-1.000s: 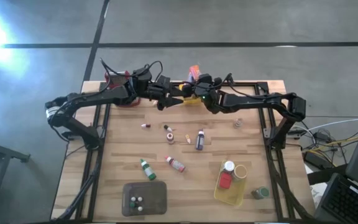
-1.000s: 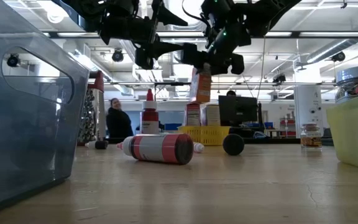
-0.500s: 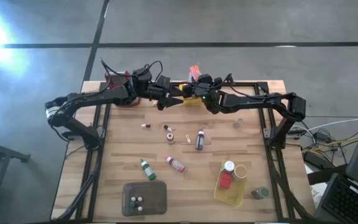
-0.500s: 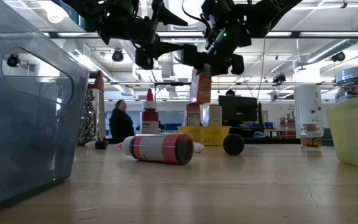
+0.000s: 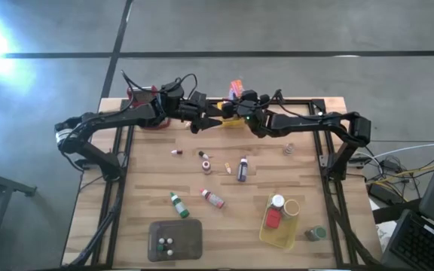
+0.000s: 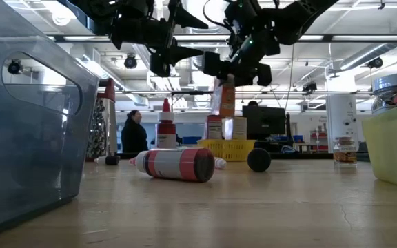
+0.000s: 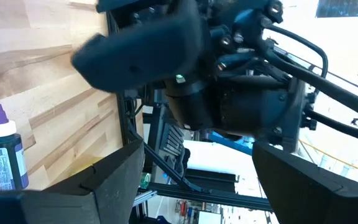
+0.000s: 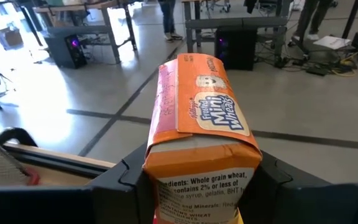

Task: Pick & Place Kitchen Items
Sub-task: Put the orange cereal box into the top yellow bin

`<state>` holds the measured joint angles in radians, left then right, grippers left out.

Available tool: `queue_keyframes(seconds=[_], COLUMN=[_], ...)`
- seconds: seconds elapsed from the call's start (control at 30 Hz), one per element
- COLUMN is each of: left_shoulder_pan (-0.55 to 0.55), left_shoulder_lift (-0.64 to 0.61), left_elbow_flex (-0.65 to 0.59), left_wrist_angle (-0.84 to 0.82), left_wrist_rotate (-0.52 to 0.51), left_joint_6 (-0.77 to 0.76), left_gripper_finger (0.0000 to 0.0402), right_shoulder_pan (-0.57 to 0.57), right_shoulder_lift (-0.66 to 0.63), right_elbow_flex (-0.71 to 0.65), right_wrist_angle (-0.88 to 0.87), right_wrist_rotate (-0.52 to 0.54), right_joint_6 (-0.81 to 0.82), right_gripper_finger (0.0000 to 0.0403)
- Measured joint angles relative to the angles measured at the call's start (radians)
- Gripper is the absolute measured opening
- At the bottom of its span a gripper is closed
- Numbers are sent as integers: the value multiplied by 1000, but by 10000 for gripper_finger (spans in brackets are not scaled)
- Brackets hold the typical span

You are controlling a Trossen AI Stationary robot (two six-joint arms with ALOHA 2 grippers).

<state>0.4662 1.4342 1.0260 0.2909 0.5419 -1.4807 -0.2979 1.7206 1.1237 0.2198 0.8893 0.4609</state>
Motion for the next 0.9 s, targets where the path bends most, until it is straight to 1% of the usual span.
queue_keyframes(seconds=[0.23, 0.47, 0.53, 0.67, 0.9], left_shoulder_pan=[0, 0, 0, 0, 0], left_shoulder_lift=[0, 0, 0, 0, 0], left_elbow_flex=[0, 0, 0, 0, 0], left_wrist_angle=[0, 0, 0, 0, 0], left_wrist_rotate=[0, 0, 0, 0, 0], left_joint_6=[0, 0, 0, 0, 0], left_gripper_finger=[305, 305, 305, 305, 305], right_shoulder_pan=[-19, -26, -26, -24, -23], right_shoulder_lift=[-2, 0, 0, 1, 93], right_elbow_flex=[-38, -45, -45, -50, -51], right_wrist_angle=[5, -7, -7, -6, 0], right_wrist_rotate=[8, -3, -23, -35, -40], right_joint_6=[3, -14, -11, 7, 52], right_gripper_finger=[173, 159, 157, 160, 172])
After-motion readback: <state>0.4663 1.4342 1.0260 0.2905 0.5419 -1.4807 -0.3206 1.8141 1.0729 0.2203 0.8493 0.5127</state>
